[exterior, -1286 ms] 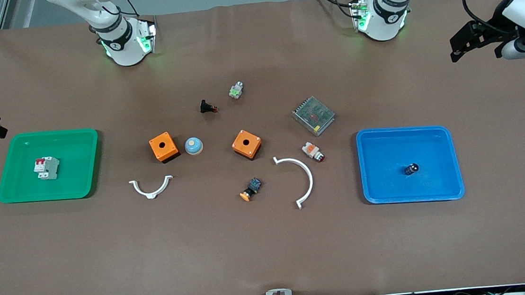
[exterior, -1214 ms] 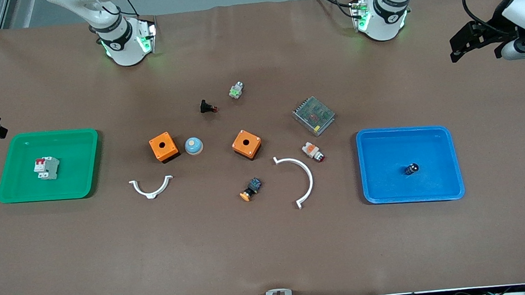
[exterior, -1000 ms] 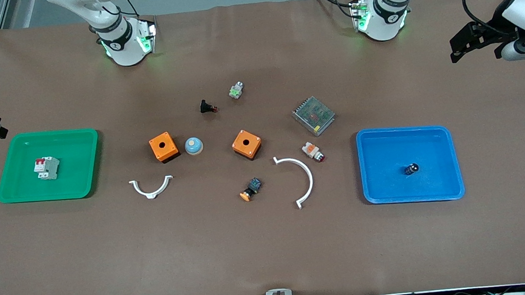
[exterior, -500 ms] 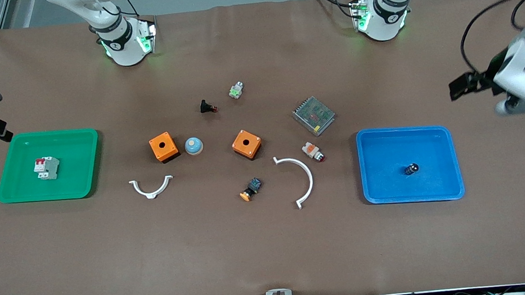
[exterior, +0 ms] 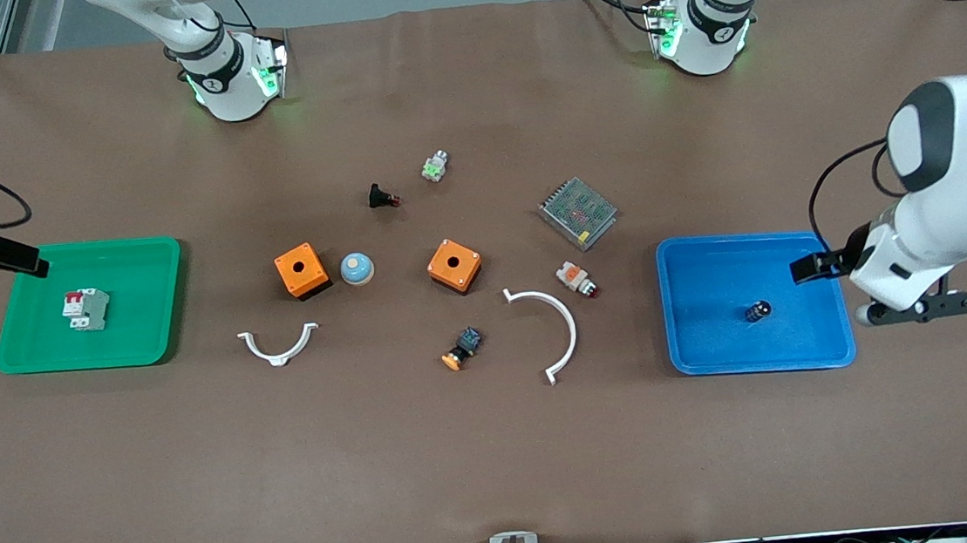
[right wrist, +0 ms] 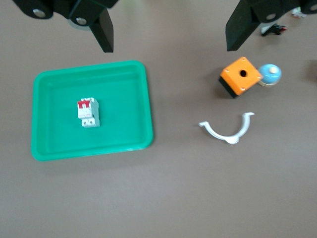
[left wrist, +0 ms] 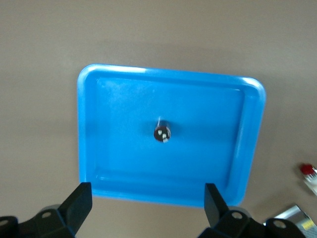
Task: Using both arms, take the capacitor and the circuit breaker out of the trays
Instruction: 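Grasp the black capacitor with the left gripper while the right gripper grasps the breaker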
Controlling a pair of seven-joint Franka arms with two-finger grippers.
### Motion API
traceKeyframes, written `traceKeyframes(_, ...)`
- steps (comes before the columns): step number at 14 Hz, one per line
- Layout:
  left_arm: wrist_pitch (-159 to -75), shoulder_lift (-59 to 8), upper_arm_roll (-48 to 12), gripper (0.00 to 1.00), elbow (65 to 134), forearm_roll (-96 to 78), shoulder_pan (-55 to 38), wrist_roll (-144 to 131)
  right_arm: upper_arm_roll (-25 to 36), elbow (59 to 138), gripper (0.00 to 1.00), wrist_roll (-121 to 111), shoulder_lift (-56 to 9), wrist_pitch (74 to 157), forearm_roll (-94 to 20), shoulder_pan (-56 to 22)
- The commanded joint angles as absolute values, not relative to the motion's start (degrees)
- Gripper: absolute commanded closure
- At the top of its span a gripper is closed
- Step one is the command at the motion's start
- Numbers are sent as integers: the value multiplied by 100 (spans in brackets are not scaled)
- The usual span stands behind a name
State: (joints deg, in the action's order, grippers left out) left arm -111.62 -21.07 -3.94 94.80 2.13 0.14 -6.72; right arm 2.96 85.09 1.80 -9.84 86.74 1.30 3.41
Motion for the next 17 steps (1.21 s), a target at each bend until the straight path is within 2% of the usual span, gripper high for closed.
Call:
traceKeyframes(1,-12273,-2285,-404,8,10148,299,87,-624,264,8516,0,-297,-1528,8683,316,745)
traceKeyframes(3,-12892,-2477,-404,17,10502,299,97,-668,264,8595,0,-727,-1844,8780,351,1158)
traceKeyframes(5,-12972,-2706,-413,25,10503,299,88,-668,264,8832,0,-1201,-2029,9103,352,1580)
traceKeyframes(10,-13297,-3058,-422,31,10529,299,79,-668,264,10183,0,-2302,-2039,11087,352,2249)
traceKeyframes(14,-13709,-3217,-422,36,10695,290,79,-668,264,11221,0,-2470,-2048,12582,343,2381)
traceKeyframes(17,-13764,-3278,-431,42,10740,290,70,-712,255,11636,0,-2470,-2126,13174,334,2426)
